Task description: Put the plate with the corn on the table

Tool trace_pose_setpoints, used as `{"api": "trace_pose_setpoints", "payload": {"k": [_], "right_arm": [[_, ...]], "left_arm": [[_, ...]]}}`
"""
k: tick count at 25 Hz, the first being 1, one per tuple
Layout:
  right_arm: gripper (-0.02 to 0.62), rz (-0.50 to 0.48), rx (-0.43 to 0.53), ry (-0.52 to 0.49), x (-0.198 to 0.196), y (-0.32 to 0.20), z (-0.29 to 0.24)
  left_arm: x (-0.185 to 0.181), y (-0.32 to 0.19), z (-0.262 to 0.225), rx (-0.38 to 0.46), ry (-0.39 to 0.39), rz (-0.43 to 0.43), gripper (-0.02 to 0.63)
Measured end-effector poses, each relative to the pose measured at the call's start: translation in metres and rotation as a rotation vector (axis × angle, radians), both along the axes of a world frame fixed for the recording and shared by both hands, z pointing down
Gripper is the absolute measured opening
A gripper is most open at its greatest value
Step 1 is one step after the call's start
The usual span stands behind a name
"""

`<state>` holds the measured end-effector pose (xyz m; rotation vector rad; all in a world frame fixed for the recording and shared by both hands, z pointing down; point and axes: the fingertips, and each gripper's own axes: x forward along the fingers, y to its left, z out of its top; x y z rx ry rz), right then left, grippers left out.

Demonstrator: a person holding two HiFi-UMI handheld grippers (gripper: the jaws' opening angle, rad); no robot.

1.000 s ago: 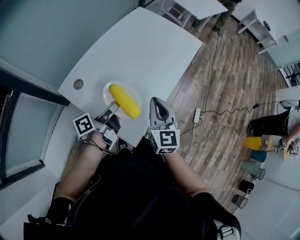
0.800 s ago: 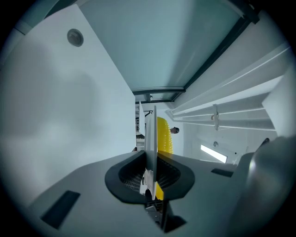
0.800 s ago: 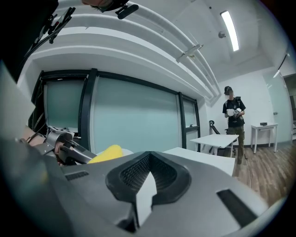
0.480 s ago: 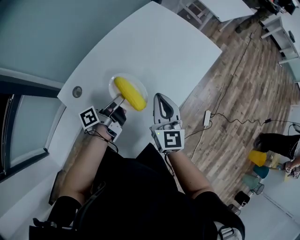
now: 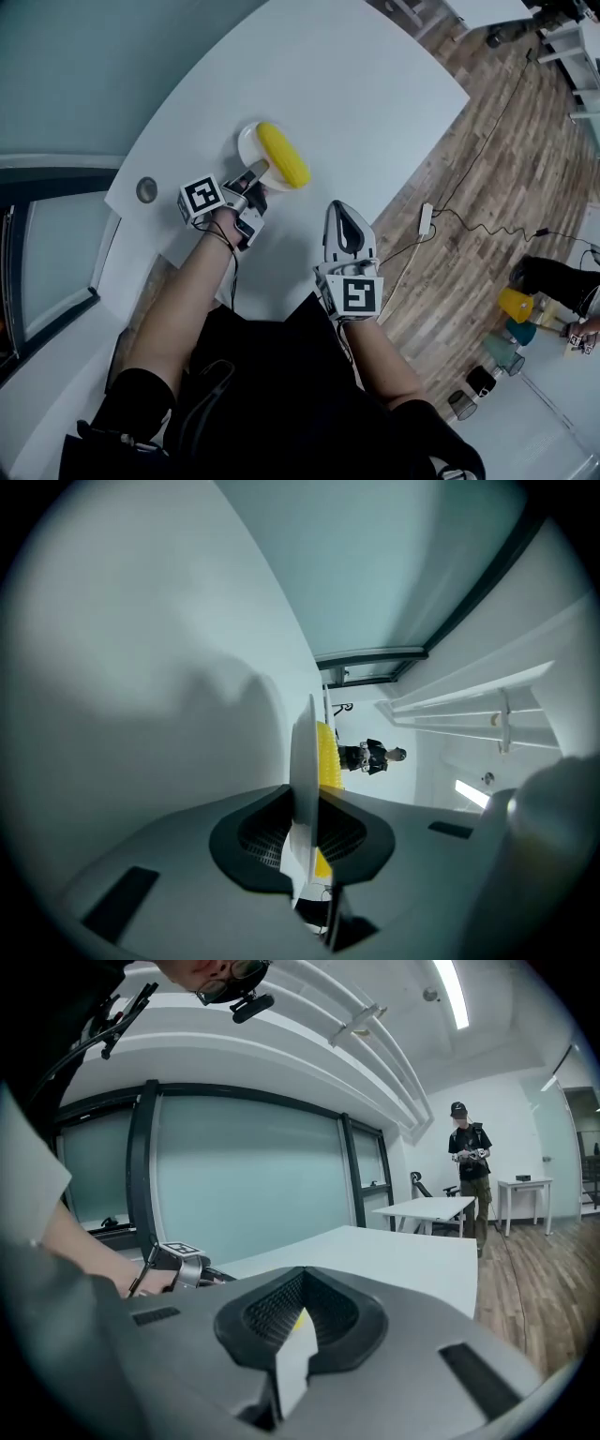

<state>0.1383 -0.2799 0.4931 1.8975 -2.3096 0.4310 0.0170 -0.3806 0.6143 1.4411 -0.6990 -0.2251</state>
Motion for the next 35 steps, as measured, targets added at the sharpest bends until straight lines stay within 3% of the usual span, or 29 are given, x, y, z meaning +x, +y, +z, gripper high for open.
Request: {"api": "trace_pose_setpoints", "payload": {"k": [4, 8, 11, 15, 18, 23, 25, 28, 31, 33, 35], "right_arm": [[0.003, 0.034, -0.039, -0.013, -0.007, 0.001, 0.008], [0.003, 0.019, -0.031, -0.015, -0.022, 0.001, 0.003], [0.003, 0.024, -0.033, -0.014, -0.024, 0.003, 0.001], [0.003, 0.025, -0.002, -0.031, -0.023, 0.009, -0.006], [0.003, 0.009, 0.004, -0.034, -0.023, 0.016, -0.010], [0.003, -0.030, -0.008, -0.040, -0.018, 0.021, -0.011], [0.003, -0.058, 0.010, -0.037, -0.019, 0.019, -0.019], [0.003, -0.109, 0.066, -0.036, -0.025, 0.016, -0.043], [0.003, -0.159, 0.150, -0.042, -0.034, 0.011, -0.077], [0.003, -0.191, 0.210, -0.034, -0.044, 0.007, -0.099], [0.003, -0.217, 0.251, -0.010, -0.056, 0.007, -0.115]], "left_arm": [[-0.001, 0.004, 0.014, -0.059, -0.074, 0.029, 0.031], [-0.004, 0.003, 0.012, -0.028, -0.190, 0.086, 0.032], [-0.009, 0.004, 0.014, -0.013, -0.284, 0.104, 0.193], [-0.028, 0.011, 0.015, 0.005, -0.450, 0.078, 0.196], [-0.046, 0.019, 0.011, 0.064, -0.599, 0.080, 0.196], [-0.042, 0.033, -0.042, 0.350, -0.722, 0.097, 0.173], [-0.032, 0.040, -0.081, 0.511, -0.734, 0.075, 0.003], [-0.014, 0.058, -0.148, 0.817, -0.754, 0.053, 0.003], [0.000, 0.080, -0.210, 1.115, -0.850, 0.022, 0.003], [0.003, 0.090, -0.242, 1.253, -0.910, -0.024, 0.003], [0.001, 0.098, -0.264, 1.315, -0.923, -0.074, 0.003]]}}
